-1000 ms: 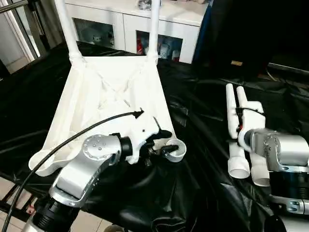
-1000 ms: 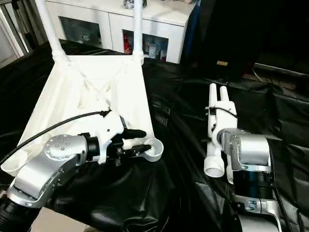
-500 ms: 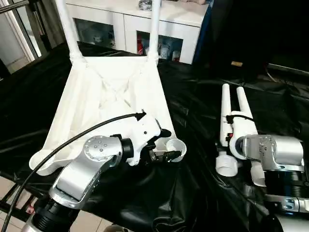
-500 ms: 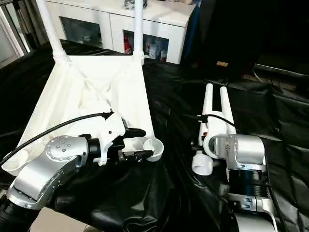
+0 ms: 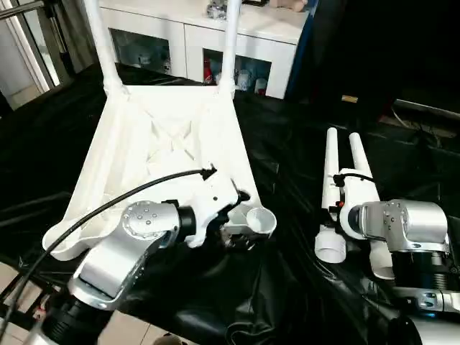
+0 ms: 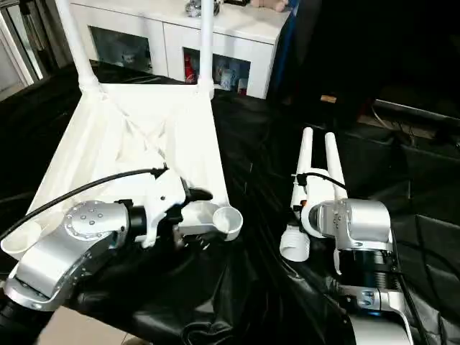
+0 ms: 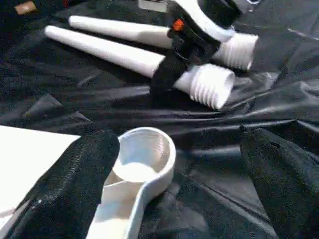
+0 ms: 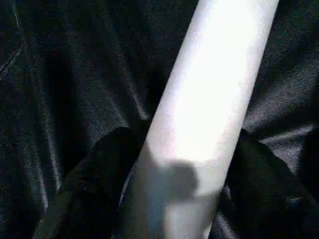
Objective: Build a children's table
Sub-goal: Pick table leg
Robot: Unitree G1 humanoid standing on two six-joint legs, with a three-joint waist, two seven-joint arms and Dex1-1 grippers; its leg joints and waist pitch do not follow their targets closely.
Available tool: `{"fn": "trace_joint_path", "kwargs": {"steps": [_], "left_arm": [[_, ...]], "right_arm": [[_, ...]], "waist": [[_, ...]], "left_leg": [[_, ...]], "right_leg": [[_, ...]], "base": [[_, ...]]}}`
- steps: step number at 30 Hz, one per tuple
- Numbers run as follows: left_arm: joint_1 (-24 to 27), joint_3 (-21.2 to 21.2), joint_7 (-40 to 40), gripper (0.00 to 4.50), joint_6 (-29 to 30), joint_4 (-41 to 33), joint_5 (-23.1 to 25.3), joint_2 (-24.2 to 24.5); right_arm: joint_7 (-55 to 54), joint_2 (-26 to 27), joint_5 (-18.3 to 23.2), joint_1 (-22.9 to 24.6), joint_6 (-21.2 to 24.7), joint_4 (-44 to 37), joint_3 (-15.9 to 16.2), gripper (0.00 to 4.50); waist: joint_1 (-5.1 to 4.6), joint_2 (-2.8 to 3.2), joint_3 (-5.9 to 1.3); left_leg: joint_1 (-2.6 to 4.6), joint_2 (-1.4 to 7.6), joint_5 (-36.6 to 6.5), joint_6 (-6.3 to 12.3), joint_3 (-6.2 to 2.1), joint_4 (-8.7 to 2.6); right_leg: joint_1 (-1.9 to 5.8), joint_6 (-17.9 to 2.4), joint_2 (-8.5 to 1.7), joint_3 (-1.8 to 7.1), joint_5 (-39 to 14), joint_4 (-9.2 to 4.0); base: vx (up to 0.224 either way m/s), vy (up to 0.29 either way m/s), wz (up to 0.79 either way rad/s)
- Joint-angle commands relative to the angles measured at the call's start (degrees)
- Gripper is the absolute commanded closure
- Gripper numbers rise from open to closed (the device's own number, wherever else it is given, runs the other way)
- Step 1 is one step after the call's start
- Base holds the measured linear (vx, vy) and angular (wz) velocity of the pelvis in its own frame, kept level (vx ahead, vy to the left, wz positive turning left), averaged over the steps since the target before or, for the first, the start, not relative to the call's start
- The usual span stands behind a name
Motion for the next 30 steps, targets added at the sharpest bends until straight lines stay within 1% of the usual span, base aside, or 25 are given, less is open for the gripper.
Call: {"fn": "trace_joint_path", "kwargs": {"steps": [1, 2, 3, 4, 5, 6, 7, 10, 12, 13, 15, 16, 18, 19, 20, 21, 22, 23, 24, 25, 26, 27, 28, 29, 30], "left_arm": [[-1.46, -0.75, -0.87, 0.00, 0.97, -1.26, -0.48, 0.43], [-1.56, -0.75, -1.34, 0.00, 1.34, -1.47, -0.92, 0.60], [-1.82, -0.54, -1.80, 0.00, 1.69, -1.54, -1.48, 0.76], [-2.05, -0.36, -2.10, 0.00, 1.83, -1.48, -1.81, 0.87], [-2.34, -0.14, -2.10, 0.00, 1.64, -1.06, -1.90, 0.85], [-2.85, 0.32, -1.71, 0.00, 0.84, -0.07, -1.74, 0.57], [-2.85, 0.32, -1.71, 0.00, 0.84, -0.07, -1.74, 0.57], [-5.25, 2.70, 2.30, 0.00, -2.01, 4.76, -0.35, -2.54], [-7.10, 4.33, 4.80, 0.00, -2.16, 7.60, -0.13, -4.51], [-7.64, 4.91, 5.51, 0.00, -2.09, 8.31, -0.34, -5.15], [-9.47, 6.78, 8.30, 0.00, -1.80, 10.75, -0.87, -7.26], [-10.73, 8.21, 10.64, 0.00, -1.52, 12.50, -1.10, -8.85], [-13.16, 11.09, 15.29, 0.00, -0.76, 15.98, -1.73, -11.99], [-14.52, 12.93, 17.14, 0.00, 0.29, 17.87, -2.98, -14.13], [-15.74, 14.65, 18.64, 0.00, 1.36, 19.50, -4.47, -16.15], [-17.10, 16.05, 20.02, 0.00, 1.90, 21.42, -5.69, -18.05], [-17.10, 16.05, 20.02, 0.00, 1.90, 21.42, -5.69, -18.05], [-18.21, 16.59, 20.81, 0.00, 1.93, 23.07, -6.21, -19.32], [-19.18, 16.36, 20.58, 0.00, 1.23, 24.50, -6.22, -20.06], [-20.29, 17.24, 20.32, 0.00, 1.13, 25.77, -7.72, -21.58], [-20.92, 17.94, 20.17, 0.00, 1.21, 26.42, -8.81, -22.55], [-22.24, 19.76, 20.15, 0.00, 1.47, 27.61, -11.06, -24.56], [-23.04, 21.06, 20.30, 0.00, 1.71, 28.22, -12.48, -25.75], [-23.73, 21.84, 20.48, 0.00, 1.89, 28.90, -13.20, -26.41], [-24.38, 22.12, 20.74, 0.00, 1.56, 29.67, -13.16, -26.83]], "right_arm": [[0.09, 0.12, 0.75, -0.24, 0.58, 1.36, -0.32, 1.82], [0.00, 0.23, 0.81, -0.33, 0.47, 1.53, -0.57, 1.82], [-0.22, 0.49, 1.03, -0.60, 0.09, 1.91, -1.38, 1.99], [-0.41, 0.69, 1.18, -0.86, -0.19, 2.24, -1.96, 2.07], [-0.46, 0.77, 1.38, -1.15, -0.33, 2.55, -2.50, 2.13], [-0.56, 0.77, 1.54, -1.48, -0.64, 2.92, -3.11, 2.19], [-0.56, 0.77, 1.54, -1.48, -0.64, 2.92, -3.11, 2.26], [-0.29, 0.49, 2.18, -1.91, -1.11, 3.39, -4.44, 2.57], [0.23, 0.50, 2.97, -2.14, -1.27, 3.09, -5.56, 2.59], [0.48, 0.56, 3.36, -2.23, -1.39, 2.91, -6.06, 2.61], [1.53, 0.72, 4.71, -2.55, -1.87, 2.45, -7.76, 2.63], [2.78, 0.76, 5.86, -2.60, -2.43, 1.71, -8.46, 2.64], [5.63, 0.95, 8.45, -2.56, -3.63, -0.09, -9.55, 2.64], [8.21, 1.19, 10.21, -1.95, -5.96, -1.96, -9.63, 2.64], [11.30, 1.44, 11.87, -1.00, -9.13, -4.19, -9.27, 2.64], [15.03, 2.05, 14.15, 0.40, -13.26, -7.29, -9.15, 2.64], [15.03, 2.05, 14.15, 0.40, -13.26, -7.29, -9.15, 2.64], [18.51, 2.68, 16.47, 1.74, -16.08, -9.97, -9.27, 2.64], [20.76, 3.11, 18.41, 2.52, -16.51, -11.54, -9.60, 2.64], [22.70, 3.39, 20.12, 3.12, -16.24, -12.76, -9.69, 2.64], [23.62, 3.48, 20.95, 3.36, -15.88, -13.28, -9.69, 2.64], [25.06, 3.47, 22.14, 3.73, -15.20, -14.04, -9.35, 2.64], [25.84, 3.61, 22.83, 3.99, -15.08, -14.69, -9.11, 2.64], [26.30, 3.88, 23.65, 4.08, -14.53, -15.29, -9.11, 2.64], [26.83, 4.13, 24.52, 4.36, -14.35, -15.99, -8.90, 2.64]], "waist": [[0.17, -0.05, -3.63], [0.15, -0.03, -3.58], [0.19, -0.03, -3.63], [0.23, 0.07, -3.64], [0.18, 0.01, -3.63], [0.21, 0.23, -3.66], [0.16, 0.07, -3.63], [0.22, 0.35, -3.66], [0.38, 0.25, -3.77], [0.45, 0.42, -3.85], [0.35, 0.24, -3.82], [0.51, 0.35, -3.91], [0.70, 0.53, -4.03], [0.73, 0.47, -4.04], [0.95, 0.50, -4.14], [1.18, 0.45, -4.11], [1.15, 0.34, -4.13], [1.15, 0.23, -4.20], [1.40, 0.30, -4.22], [1.55, 0.59, -4.27], [1.51, 0.41, -4.24], [1.96, 0.46, -4.29], [2.17, 0.28, -4.27], [2.28, 0.11, -4.31], [2.34, 0.20, -4.19]], "left_leg": [[0.66, 1.38, -11.53, -4.16, -0.33, -3.86], [0.67, 1.39, -11.71, -4.17, -0.33, -3.88], [0.76, 1.38, -11.86, -4.18, -0.30, -3.82], [0.73, 1.33, -11.90, -4.22, -0.35, -3.84], [0.69, 1.33, -11.92, -4.23, -0.32, -3.84], [0.71, 1.33, -11.93, -4.35, -0.35, -3.83], [0.64, 1.33, -12.11, -4.35, -0.37, -3.84], [0.76, 1.27, -12.47, -4.41, -0.33, -3.79], [0.70, 1.29, -13.06, -4.44, -0.47, -3.82], [0.71, 1.27, -12.54, -4.43, -0.49, -3.73], [0.60, 1.26, -12.54, -4.26, -0.45, -3.72], [0.72, 1.29, -12.47, -4.16, -0.43, -3.63], [0.48, 1.26, -11.70, -3.67, -0.49, -3.49], [0.44, 1.29, -11.73, -3.25, -0.37, -3.37], [0.33, 1.27, -11.16, -3.12, -0.58, -3.29], [0.26, 1.31, -11.01, -2.44, -0.54, -3.22], [0.19, 1.36, -11.02, -1.83, -0.33, -3.16], [0.06, 1.48, -10.11, -1.10, -0.58, -3.25], [0.18, 1.55, -9.41, -0.47, -0.56, -3.15], [0.24, 1.53, -8.91, 0.10, -0.53, -3.12], [0.21, 1.49, -8.60, 0.40, -0.40, -3.04], [0.27, 1.53, -8.07, 0.66, -0.38, -2.97], [0.20, 1.56, -7.79, 0.67, -0.40, -2.95], [0.29, 1.65, -7.87, 0.66, -0.40, -2.90], [0.24, 1.65, -8.35, 0.63, -0.47, -2.99]], "right_leg": [[2.52, -5.95, -2.85, 2.41, -15.44, -4.28], [2.49, -5.94, -2.84, 2.42, -15.59, -4.33], [2.45, -5.97, -2.84, 2.43, -15.66, -4.33], [2.47, -6.18, -2.86, 2.40, -15.74, -4.27], [2.46, -6.19, -2.83, 2.41, -15.69, -4.30], [2.47, -6.30, -2.82, 2.41, -15.30, -4.25], [2.55, -6.25, -2.81, 2.37, -15.30, -4.29], [2.50, -6.32, -2.74, 2.39, -15.27, -4.41], [2.72, -5.91, -2.87, 2.33, -15.83, -4.46], [2.69, -6.00, -2.83, 2.31, -14.98, -4.40], [2.75, -6.18, -2.84, 2.29, -14.84, -4.43], [2.71, -6.39, -2.87, 2.31, -14.34, -4.46], [2.95, -6.95, -2.84, 2.27, -12.03, -4.27], [3.03, -7.43, -2.89, 2.28, -11.11, -4.27], [3.19, -7.51, -3.03, 2.15, -10.72, -4.08], [3.19, -7.83, -3.22, 2.10, -10.89, -4.24], [3.19, -7.76, -3.22, 2.21, -10.62, -4.38], [3.36, -8.13, -3.18, 2.09, -9.59, -4.08], [3.18, -8.42, -3.12, 2.11, -8.61, -4.00], [3.18, -8.81, -2.97, 2.07, -7.83, -4.07], [3.18, -9.21, -2.93, 2.13, -7.25, -4.08], [3.20, -10.15, -3.01, 2.11, -6.53, -4.02], [3.26, -11.08, -3.07, 2.06, -6.09, -3.85], [3.19, -11.43, -3.13, 2.04, -6.09, -3.88], [3.18, -11.77, -3.21, 2.01, -6.84, -3.89]], "base": [[0.000, 0.000, 0.00], [0.000, 0.000, 0.00], [0.000, 0.000, 0.00], [0.000, 0.000, 0.00], [0.000, 0.000, 0.00], [0.000, 0.000, 0.00], [0.000, 0.000, 0.00], [0.000, 0.000, 0.00], [0.000, 0.000, 0.00], [0.000, 0.000, 0.00], [0.000, 0.000, 0.00], [0.000, 0.000, 0.00], [0.000, 0.000, 0.00], [0.000, 0.000, 0.00], [0.000, 0.000, 0.00], [0.000, 0.000, 0.00], [0.000, 0.000, 0.00], [0.000, 0.000, 0.00], [0.000, 0.000, 0.00], [0.000, 0.000, 0.00], [0.000, 0.000, 0.00], [0.000, 0.000, 0.00], [0.000, 0.000, 0.00], [0.000, 0.000, 0.00], [0.000, 0.000, 0.00]]}}
